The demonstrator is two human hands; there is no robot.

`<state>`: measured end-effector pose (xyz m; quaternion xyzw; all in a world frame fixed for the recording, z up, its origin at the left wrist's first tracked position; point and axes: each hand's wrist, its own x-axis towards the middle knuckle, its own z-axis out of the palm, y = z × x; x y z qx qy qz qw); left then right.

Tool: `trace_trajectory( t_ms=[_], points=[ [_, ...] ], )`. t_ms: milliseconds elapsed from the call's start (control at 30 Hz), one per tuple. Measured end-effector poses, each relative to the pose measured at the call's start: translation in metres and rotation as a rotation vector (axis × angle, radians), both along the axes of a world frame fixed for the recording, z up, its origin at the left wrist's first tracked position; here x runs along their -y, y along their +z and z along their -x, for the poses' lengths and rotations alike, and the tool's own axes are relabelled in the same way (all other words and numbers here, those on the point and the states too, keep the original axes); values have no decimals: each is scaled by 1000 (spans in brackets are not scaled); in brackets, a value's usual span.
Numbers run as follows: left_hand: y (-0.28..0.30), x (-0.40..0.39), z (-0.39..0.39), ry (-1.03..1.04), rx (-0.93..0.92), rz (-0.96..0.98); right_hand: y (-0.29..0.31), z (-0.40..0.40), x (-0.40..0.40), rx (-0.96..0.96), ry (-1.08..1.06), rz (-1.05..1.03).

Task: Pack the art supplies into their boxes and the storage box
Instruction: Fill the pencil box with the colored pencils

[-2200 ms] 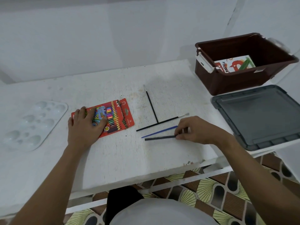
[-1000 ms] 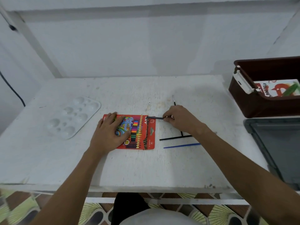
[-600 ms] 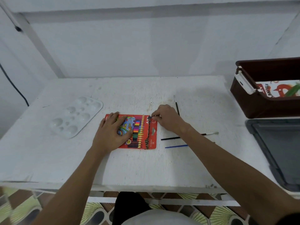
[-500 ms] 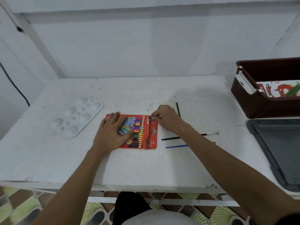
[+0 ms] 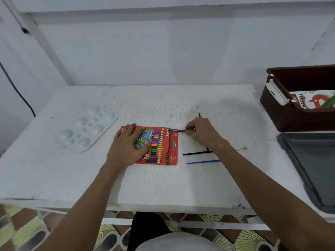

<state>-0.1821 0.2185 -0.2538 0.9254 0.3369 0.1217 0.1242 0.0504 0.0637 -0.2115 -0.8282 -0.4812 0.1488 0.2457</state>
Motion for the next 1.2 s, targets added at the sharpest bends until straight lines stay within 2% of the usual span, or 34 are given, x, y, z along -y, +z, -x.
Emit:
trace_trajectory(
  t_ms=[400,733,1000,1200],
  points=[
    [1,0,0,-4,24,11,-2,25,-37,-12,113,4],
    [-2,-2,1,0,23,0,-4,15,-19,-17,8,2],
    [2,1,-1,4,5,5,-5,19,-25,43,65,-1],
    [2,2,-1,10,-8,10,-3,25,-31,-45,92,3]
  ],
)
